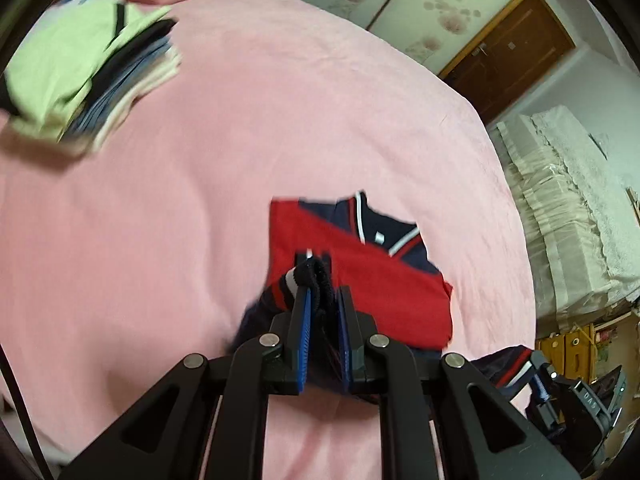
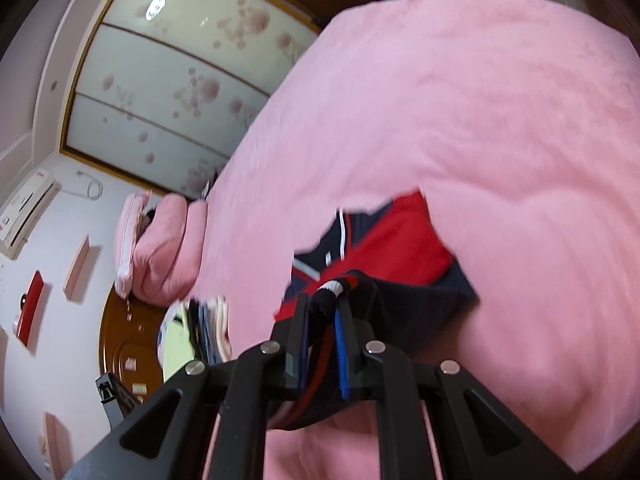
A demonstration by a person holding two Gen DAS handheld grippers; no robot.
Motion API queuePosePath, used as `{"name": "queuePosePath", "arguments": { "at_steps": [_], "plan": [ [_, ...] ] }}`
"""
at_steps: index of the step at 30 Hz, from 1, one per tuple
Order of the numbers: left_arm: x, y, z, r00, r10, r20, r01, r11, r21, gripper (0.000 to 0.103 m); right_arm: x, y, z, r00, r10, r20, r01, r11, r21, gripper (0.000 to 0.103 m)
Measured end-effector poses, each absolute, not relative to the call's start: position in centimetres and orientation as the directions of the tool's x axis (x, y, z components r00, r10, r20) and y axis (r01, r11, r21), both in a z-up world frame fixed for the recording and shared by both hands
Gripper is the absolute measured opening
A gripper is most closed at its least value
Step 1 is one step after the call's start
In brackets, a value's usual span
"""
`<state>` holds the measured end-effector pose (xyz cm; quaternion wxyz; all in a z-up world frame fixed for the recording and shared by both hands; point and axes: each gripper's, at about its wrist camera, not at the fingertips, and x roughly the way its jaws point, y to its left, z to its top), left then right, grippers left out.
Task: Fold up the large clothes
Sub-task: 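Lift the hem with both grippers and fold it toward the collar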
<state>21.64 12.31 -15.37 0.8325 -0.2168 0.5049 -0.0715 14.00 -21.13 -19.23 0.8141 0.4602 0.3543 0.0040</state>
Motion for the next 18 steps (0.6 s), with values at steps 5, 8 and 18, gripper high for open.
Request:
{"name": "queuePosePath", "arguments": {
  "at_steps": [5,8,18],
  "plan": [
    [26.0,11.5,-15.3,0.478,-0.347,-0.807,-0.043,0.908,-0.416,0.011,17.3,-22.1,-20.2,0.743,0.262,-0.616,0.377,0.597,0.708,0.011],
    [28.3,10.8,-15.8,0.478,-0.337,-0.811,-0.022,0.919,-0.394,0.011,19.2,-22.4,-20.8,0.736,0.220,-0.640,0.408,0.610,0.679,0.014],
    [31.7,8.9,-18.1,0.383,-0.238,-0.893,-0.073,0.955,-0.286,0.050,22.4,-23.5,-20.2,0.755,0.144,-0.639,0.355,0.730,0.584,0.057]
  ]
}}
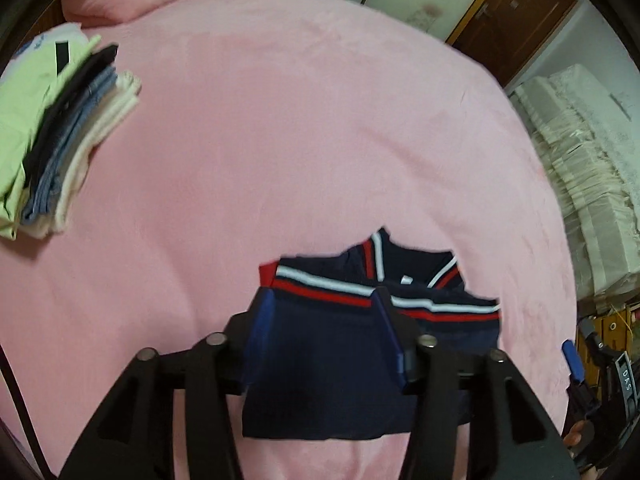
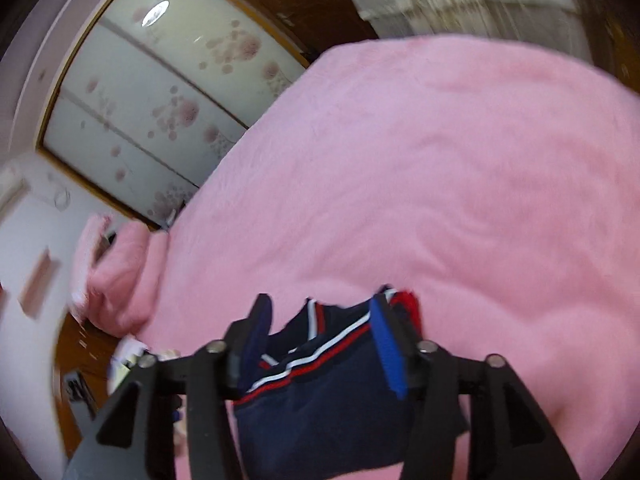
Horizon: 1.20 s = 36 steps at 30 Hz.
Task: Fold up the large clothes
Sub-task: 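Lift the hem with both grippers and fold it toward the collar, then lower the folded hem onto the collar and open both grippers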
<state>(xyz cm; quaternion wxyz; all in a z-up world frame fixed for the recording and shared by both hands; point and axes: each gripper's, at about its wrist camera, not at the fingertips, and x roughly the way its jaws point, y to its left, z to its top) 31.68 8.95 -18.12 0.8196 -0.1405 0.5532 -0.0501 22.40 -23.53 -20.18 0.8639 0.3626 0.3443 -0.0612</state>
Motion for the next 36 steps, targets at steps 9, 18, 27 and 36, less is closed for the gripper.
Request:
{"name": "queuePosePath", "arguments": {
  "at_steps": [9,18,27,36],
  "plan": [
    [28.9,5.8,-21.1,0.245,-0.200,-0.949,-0.051,0.974,-0.219,0.050,23.9,-19.7,-23.7,0.635,0.322,-0.703,0.258,0.769,0.585,0.058],
    [28.0,3.9,-24.5,0.177,-0.261,-0.949,-0.038,0.962,-0.271,0.048,26.5,-12.7,-31.8,0.382,0.649,-0.658,0.102,0.678,0.728,0.005],
    [31.6,1.0,-28.1,0.155,-0.231,-0.961,0.032,0.973,-0.228,0.048,30.7,-12.0,-34.4,0.352,0.653,-0.671,0.004,0.716,0.698,0.000],
    [34.2,2.3,-29.2,0.236,-0.220,-0.947,-0.007,0.974,-0.228,0.048,31.0,-13.0,-33.9,0.413,0.599,-0.686,-0.049,0.767,0.640,0.000]
  ]
}}
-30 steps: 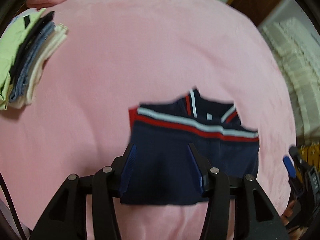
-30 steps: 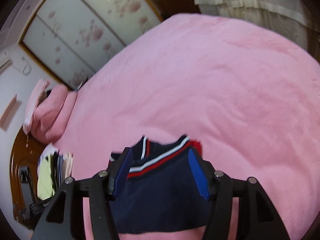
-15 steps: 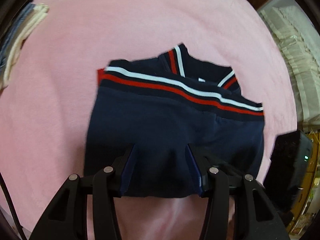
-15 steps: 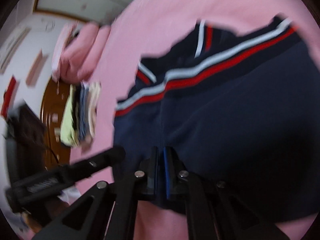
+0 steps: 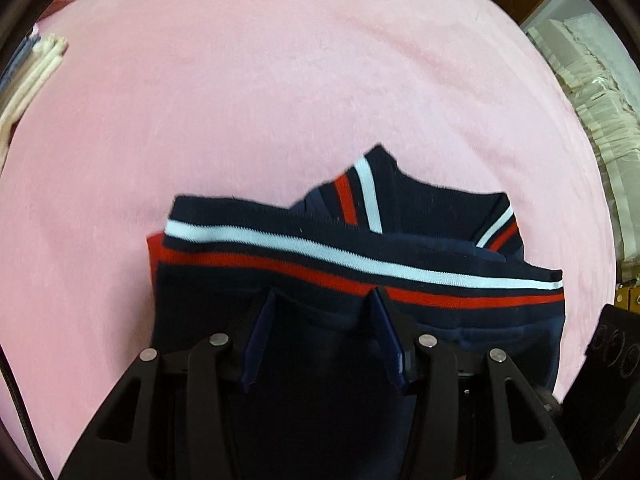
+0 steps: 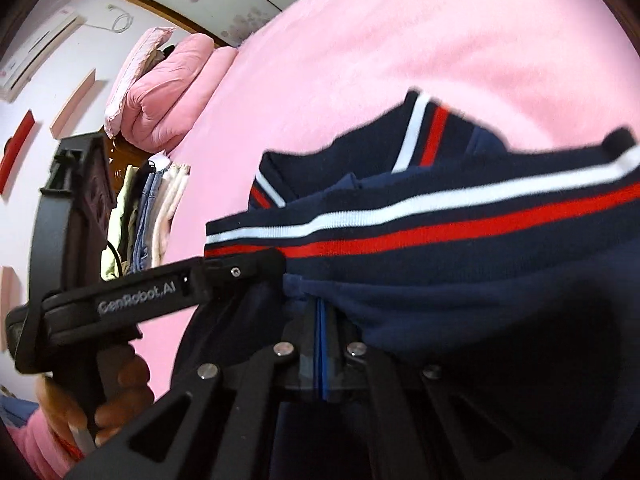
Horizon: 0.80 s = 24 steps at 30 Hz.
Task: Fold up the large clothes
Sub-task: 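Lower the folded hem onto the collar and open both grippers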
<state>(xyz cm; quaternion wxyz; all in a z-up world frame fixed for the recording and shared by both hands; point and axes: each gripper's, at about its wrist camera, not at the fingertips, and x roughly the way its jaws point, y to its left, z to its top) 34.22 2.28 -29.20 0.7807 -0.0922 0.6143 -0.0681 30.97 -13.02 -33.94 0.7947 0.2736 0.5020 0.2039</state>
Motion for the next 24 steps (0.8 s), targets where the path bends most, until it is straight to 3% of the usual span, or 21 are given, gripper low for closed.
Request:
{"name": "queuePosePath", "arguments": {
  "at_steps": [5,7,11,14,16,18,22,24],
  "plan": [
    [34.1,3.7,-29.0,0.266,-0.233,-0.935,-0.001,0.970,-0.242,0.045,30.2,-17.1,-33.9,0.457,0.537,-0.709,0.023,0.790,0.613,0.000],
    [33.8,4.2,-28.9,0.268,-0.235,-0.934,-0.008,0.969,-0.246,0.035,29.8,-18.5,-33.9,0.465,0.504,-0.728,0.044,0.808,0.588,0.000],
    [33.3,4.7,-28.1,0.282,-0.222,-0.933,-0.029,0.970,-0.239,0.026,28.6,-20.8,-32.5,0.485,0.345,-0.803,0.099,0.891,0.443,0.000],
    [32.8,4.9,-26.9,0.325,-0.062,-0.944,-0.059,0.995,-0.086,0.026,27.7,-21.1,-30.4,0.490,0.116,-0.864,0.134,0.969,0.206,0.000],
    [32.2,4.7,-26.2,0.309,-0.024,-0.951,-0.049,0.998,-0.041,0.026,27.1,-21.1,-29.4,0.493,0.045,-0.869,0.162,0.976,0.143,0.000],
    [31.1,4.6,-25.5,0.287,-0.065,-0.956,-0.031,0.997,-0.077,0.026,26.8,-21.2,-29.1,0.486,0.096,-0.869,0.187,0.960,0.210,0.000],
    [29.3,3.1,-25.2,0.222,-0.189,-0.956,-0.026,0.980,-0.200,0.026,26.8,-19.4,-30.1,0.481,0.374,-0.793,0.189,0.839,0.510,0.000],
    [28.4,2.5,-25.8,0.185,-0.250,-0.950,-0.045,0.964,-0.262,0.026,27.0,-16.7,-30.8,0.444,0.468,-0.764,0.162,0.797,0.582,0.000]
  ]
}}
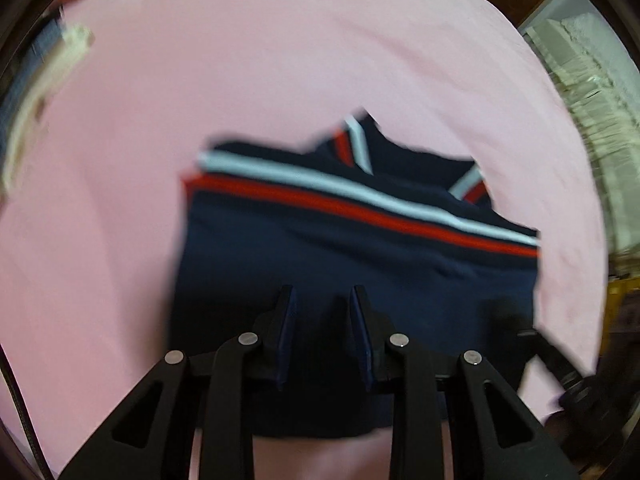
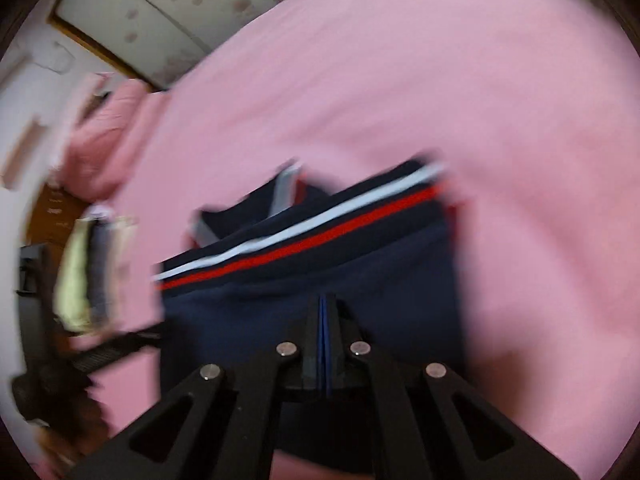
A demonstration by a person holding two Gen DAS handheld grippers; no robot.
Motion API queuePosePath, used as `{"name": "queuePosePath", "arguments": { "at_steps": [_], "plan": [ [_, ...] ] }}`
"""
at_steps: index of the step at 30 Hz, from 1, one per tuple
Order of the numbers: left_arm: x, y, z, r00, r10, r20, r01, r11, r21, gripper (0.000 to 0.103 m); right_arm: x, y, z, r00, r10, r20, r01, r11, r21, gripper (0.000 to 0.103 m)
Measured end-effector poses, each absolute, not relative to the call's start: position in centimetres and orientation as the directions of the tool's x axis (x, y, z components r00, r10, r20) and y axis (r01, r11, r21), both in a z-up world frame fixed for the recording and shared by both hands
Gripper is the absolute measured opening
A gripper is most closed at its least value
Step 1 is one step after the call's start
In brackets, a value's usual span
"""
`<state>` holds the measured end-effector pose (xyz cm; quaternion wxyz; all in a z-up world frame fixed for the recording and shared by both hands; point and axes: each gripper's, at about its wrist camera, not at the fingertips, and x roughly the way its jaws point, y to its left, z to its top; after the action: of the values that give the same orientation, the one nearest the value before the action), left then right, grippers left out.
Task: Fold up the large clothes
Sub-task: 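Lower the folded hem onto the collar and open both grippers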
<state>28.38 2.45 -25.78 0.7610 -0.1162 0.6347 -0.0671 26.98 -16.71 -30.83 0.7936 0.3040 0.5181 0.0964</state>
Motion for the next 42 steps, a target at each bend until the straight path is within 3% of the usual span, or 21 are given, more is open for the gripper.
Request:
{"name": "queuePosePath", "arguments": {
  "at_steps": [2,6,7,8,12,17,20,28,30,33,39,42],
  "plan": [
    [27.4,1.7,-26.8,0.148,-0.265,-0.953,-0.076,0.958,-0.278,0.026,27.2,-14.1,-32.3,0.360,0.522,-0.773,0.160,0.782,0.603,0.000],
    [25.9,1.1,-27.1,0.162,-0.125,-0.979,-0.040,0.990,-0.133,0.025,26.5,-14.8,-33.9,0.362,0.506,-0.783,0.167,0.791,0.588,0.000],
    [25.8,1.3,-27.2,0.167,-0.100,-0.981,-0.032,0.994,-0.107,0.013,26.5,-15.6,-34.1,0.369,0.488,-0.791,0.183,0.796,0.577,0.000],
    [25.8,1.6,-27.4,0.165,-0.088,-0.982,-0.034,0.995,-0.095,0.007,26.2,-17.0,-34.1,0.379,0.498,-0.780,0.194,0.782,0.593,0.000],
    [25.9,5.1,-27.6,0.161,-0.164,-0.973,-0.105,0.978,-0.183,0.001,25.0,-21.6,-33.1,0.419,0.457,-0.784,0.240,0.777,0.581,0.000],
    [25.6,7.7,-26.3,0.193,0.022,-0.981,-0.159,0.987,-0.009,0.001,24.1,-23.1,-30.4,0.427,0.168,-0.888,0.307,0.897,0.317,0.000],
    [24.6,9.4,-25.4,0.203,-0.041,-0.978,-0.202,0.976,-0.083,0.002,23.6,-22.9,-29.2,0.467,0.195,-0.862,0.308,0.878,0.366,0.000],
    [20.7,4.7,-24.6,0.136,-0.391,-0.910,-0.104,0.908,-0.406,0.003,23.2,-13.9,-30.4,0.384,0.557,-0.736,0.212,0.723,0.658,0.000],
    [20.5,4.1,-25.6,0.089,-0.390,-0.917,-0.111,0.911,-0.398,0.003,23.2,-12.1,-31.7,0.329,0.590,-0.737,0.213,0.714,0.667,0.000],
    [18.7,3.4,-27.4,0.066,-0.275,-0.959,-0.136,0.950,-0.282,0.003,23.5,-12.0,-32.5,0.306,0.559,-0.771,0.213,0.749,0.628,0.000],
    [18.4,10.1,-27.9,0.087,-0.079,-0.993,-0.226,0.969,-0.097,0.003,21.7,-20.1,-32.9,0.326,0.279,-0.903,0.347,0.853,0.389,0.000],
    [18.0,12.7,-28.4,0.098,-0.183,-0.978,-0.291,0.935,-0.204,0.002,20.7,-24.0,-34.0,0.337,0.329,-0.882,0.468,0.754,0.460,0.000]
  ]
}}
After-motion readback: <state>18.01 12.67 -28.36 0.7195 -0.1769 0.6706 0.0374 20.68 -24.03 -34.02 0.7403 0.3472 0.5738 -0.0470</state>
